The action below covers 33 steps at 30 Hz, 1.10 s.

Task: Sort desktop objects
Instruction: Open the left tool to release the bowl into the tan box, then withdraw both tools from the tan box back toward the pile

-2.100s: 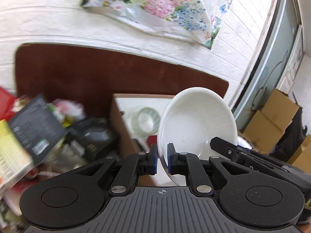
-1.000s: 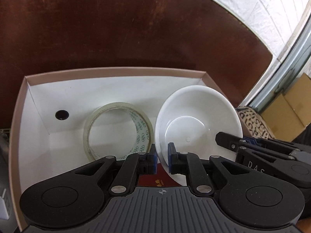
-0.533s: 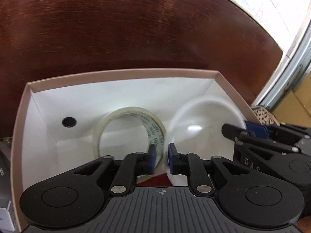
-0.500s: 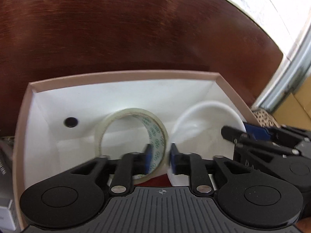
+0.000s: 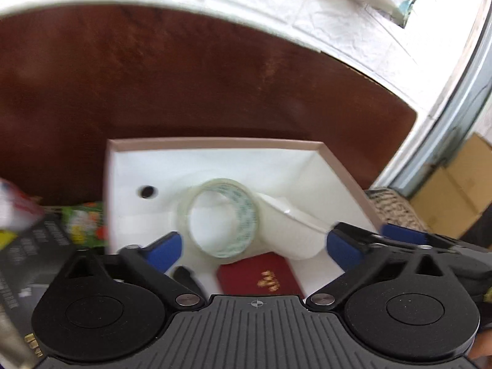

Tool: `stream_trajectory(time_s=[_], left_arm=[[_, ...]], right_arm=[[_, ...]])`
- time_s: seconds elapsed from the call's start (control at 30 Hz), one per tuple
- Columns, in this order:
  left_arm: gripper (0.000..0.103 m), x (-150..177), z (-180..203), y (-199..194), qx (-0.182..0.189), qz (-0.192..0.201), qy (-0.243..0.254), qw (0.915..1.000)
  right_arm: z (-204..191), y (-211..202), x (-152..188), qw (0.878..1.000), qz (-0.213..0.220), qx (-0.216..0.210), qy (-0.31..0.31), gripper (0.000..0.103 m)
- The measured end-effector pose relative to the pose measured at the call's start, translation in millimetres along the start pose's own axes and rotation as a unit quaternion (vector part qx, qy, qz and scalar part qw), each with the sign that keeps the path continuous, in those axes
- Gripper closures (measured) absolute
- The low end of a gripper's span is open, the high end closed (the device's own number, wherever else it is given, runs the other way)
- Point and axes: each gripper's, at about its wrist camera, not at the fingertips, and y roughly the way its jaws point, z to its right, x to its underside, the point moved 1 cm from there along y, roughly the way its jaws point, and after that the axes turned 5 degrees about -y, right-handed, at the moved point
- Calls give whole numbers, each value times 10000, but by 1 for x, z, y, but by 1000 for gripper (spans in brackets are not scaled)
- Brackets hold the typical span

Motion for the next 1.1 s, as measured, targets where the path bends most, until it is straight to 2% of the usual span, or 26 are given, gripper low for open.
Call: stream_trajectory(time_s=[0.07, 0.13, 0.3, 0.4, 0.6, 0.77, 0.87, 1.1], left_arm=[[0, 4, 6, -6, 11, 31, 154, 9999], [0, 10, 7, -18, -9, -6, 161, 9999], [0, 25, -1, -48, 24, -95, -256, 9996], [0, 38, -2, -70, -47, 34, -322, 9995], [0, 64, -2, -119, -114, 388, -103, 9991], [0, 100, -17, -168, 75, 656, -233, 9975], [0, 127, -33, -193, 169, 673, -368, 9969], [0, 187, -73, -248, -14, 951, -449, 9945]], right_arm=[[-3, -8, 6, 10000, -12, -1, 36, 6], [-7, -15, 11, 10000, 7, 31, 16, 5], [-15, -39, 23, 9997, -96, -91, 224, 3], [-24, -56, 31, 9994, -134, -134, 291, 3], [-48, -99, 52, 9998, 115, -97, 143, 3], [-75, -138, 81, 9993, 378, -68, 27, 1], [-94, -156, 106, 9987, 468, -177, -136, 0], [-149, -186, 163, 9965, 620, -360, -426, 0]])
